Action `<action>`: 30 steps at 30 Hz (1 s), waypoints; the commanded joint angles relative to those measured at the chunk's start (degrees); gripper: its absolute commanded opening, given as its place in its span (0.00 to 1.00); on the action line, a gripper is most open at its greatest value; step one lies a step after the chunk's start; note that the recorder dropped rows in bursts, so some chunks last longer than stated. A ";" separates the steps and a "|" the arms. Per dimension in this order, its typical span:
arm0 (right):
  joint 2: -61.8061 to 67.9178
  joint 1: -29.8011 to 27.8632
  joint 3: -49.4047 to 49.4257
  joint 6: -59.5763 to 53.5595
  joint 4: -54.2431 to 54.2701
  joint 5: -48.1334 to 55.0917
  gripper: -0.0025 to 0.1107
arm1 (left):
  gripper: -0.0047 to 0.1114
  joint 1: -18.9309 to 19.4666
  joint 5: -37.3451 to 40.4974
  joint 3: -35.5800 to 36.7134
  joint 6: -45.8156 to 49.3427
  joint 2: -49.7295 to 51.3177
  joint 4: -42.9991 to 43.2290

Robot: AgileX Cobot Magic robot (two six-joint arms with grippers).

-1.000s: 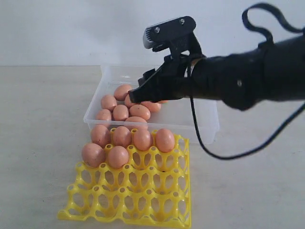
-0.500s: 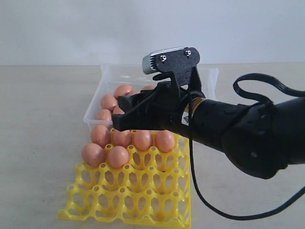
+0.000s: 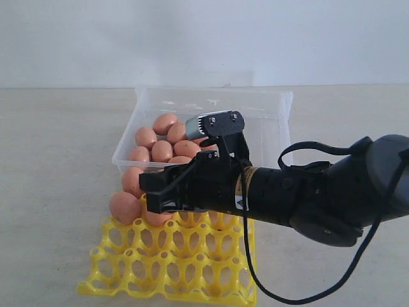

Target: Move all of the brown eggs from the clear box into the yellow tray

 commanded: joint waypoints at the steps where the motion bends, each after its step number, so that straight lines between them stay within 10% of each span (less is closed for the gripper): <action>1: -0.05 -0.45 0.18 -2.43 -0.71 2.82 0.02 | 0.23 0.21 -0.09 0.22 -0.12 -0.11 -0.11; 30: -0.05 -0.45 0.18 -15.26 -0.60 8.84 0.04 | 0.23 0.21 -0.09 0.22 -0.12 -0.11 -0.11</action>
